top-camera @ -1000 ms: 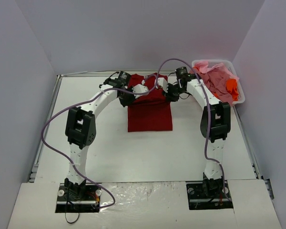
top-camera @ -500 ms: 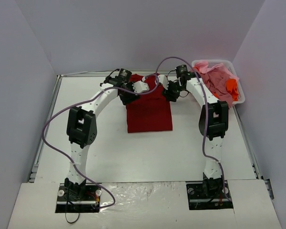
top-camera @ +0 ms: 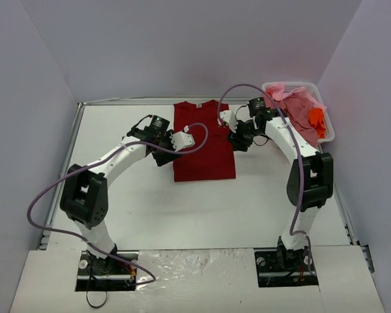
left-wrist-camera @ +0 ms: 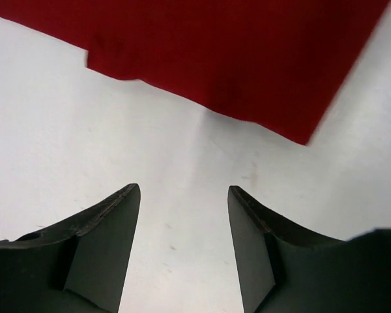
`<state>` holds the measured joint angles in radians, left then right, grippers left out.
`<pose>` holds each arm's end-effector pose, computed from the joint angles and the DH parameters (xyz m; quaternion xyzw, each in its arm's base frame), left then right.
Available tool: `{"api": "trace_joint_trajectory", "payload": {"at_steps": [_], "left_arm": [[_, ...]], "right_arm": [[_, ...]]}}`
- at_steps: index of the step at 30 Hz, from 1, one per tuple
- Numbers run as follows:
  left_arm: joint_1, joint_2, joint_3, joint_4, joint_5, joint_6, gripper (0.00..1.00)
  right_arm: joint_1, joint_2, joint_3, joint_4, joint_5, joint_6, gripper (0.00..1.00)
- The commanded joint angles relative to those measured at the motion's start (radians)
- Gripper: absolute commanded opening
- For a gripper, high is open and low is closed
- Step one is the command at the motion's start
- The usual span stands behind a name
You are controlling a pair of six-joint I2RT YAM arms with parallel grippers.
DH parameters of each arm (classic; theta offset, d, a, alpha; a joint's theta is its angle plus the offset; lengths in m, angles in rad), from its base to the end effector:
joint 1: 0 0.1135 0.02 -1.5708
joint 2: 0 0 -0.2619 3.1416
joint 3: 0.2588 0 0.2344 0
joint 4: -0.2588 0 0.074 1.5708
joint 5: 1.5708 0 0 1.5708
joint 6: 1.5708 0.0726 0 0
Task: Fold and stack the t-shirts
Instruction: Fold the folded rectangular tshirt in 1/3 of the way, then grab one side of the 2/3 rectangular tshirt with both arms
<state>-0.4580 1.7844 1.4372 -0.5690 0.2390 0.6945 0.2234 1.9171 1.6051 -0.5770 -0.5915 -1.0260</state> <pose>0.3485 -0.1910 0.2341 0.5444 0.7674 -0.0744 0.3303 0.4080 0.1342 0.2431 -0.6063 0.6743 0.1279 0.4017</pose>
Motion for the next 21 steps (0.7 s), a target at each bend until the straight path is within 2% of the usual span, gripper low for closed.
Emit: {"api": "trace_joint_trajectory", "payload": {"at_steps": [1, 7, 11, 21], "left_arm": [[-0.057, -0.166, -0.151, 0.123, -0.047, -0.039, 0.55], [-0.185, -0.270, -0.366, 0.249, -0.122, -0.084, 0.56], [-0.255, -0.281, -0.422, 0.320, -0.145, -0.098, 0.56], [-0.266, -0.209, -0.505, 0.491, -0.196, -0.115, 0.56]], "right_arm": [[0.004, -0.144, -0.108, -0.004, -0.013, 0.095, 0.43], [0.004, -0.288, -0.353, 0.025, -0.036, 0.182, 0.44], [0.001, -0.360, -0.470, 0.049, -0.037, 0.204, 0.45], [-0.067, -0.414, -0.540, 0.062, -0.051, 0.204, 0.45]]}}
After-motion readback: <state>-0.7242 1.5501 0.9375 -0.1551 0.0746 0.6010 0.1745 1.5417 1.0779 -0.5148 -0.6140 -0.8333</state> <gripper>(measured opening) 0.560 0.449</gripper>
